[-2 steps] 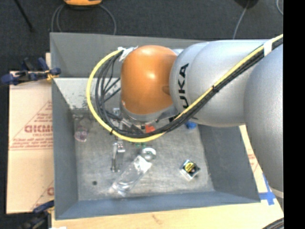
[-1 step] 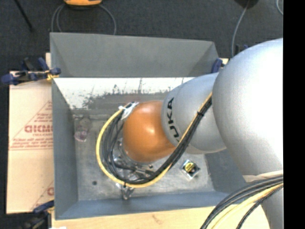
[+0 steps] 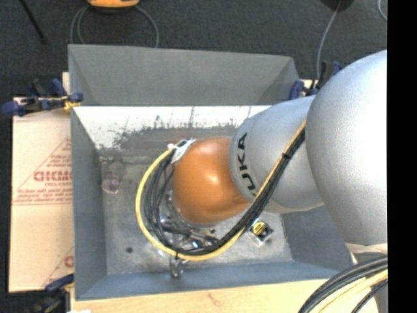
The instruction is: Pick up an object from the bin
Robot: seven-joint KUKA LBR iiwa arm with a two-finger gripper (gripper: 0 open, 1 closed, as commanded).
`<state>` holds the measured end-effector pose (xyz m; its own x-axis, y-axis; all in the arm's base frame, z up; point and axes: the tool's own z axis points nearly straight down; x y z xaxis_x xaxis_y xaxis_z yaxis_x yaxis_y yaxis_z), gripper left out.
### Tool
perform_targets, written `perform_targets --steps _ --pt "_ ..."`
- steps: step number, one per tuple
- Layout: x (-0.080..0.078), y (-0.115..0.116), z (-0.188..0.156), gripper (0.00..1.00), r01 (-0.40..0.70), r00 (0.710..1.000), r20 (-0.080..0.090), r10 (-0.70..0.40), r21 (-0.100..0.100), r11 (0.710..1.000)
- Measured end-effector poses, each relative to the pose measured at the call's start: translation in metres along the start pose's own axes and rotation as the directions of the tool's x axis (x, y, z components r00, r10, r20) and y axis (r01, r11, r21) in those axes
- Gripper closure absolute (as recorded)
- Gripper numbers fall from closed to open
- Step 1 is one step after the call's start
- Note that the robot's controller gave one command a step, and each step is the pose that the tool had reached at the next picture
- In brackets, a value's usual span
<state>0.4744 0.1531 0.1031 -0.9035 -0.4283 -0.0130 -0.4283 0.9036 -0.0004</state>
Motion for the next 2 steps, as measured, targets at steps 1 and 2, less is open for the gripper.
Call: perform_targets --steps 1,2 --pt "-0.029 -0.006 -0.001 0.0 -0.355 0.935 -0.008 0.355 0.002 0.935" --pt "-0.015 -0.021 0.03 0.0 -0.334 0.943 0.002 0.334 0.0 0.943"
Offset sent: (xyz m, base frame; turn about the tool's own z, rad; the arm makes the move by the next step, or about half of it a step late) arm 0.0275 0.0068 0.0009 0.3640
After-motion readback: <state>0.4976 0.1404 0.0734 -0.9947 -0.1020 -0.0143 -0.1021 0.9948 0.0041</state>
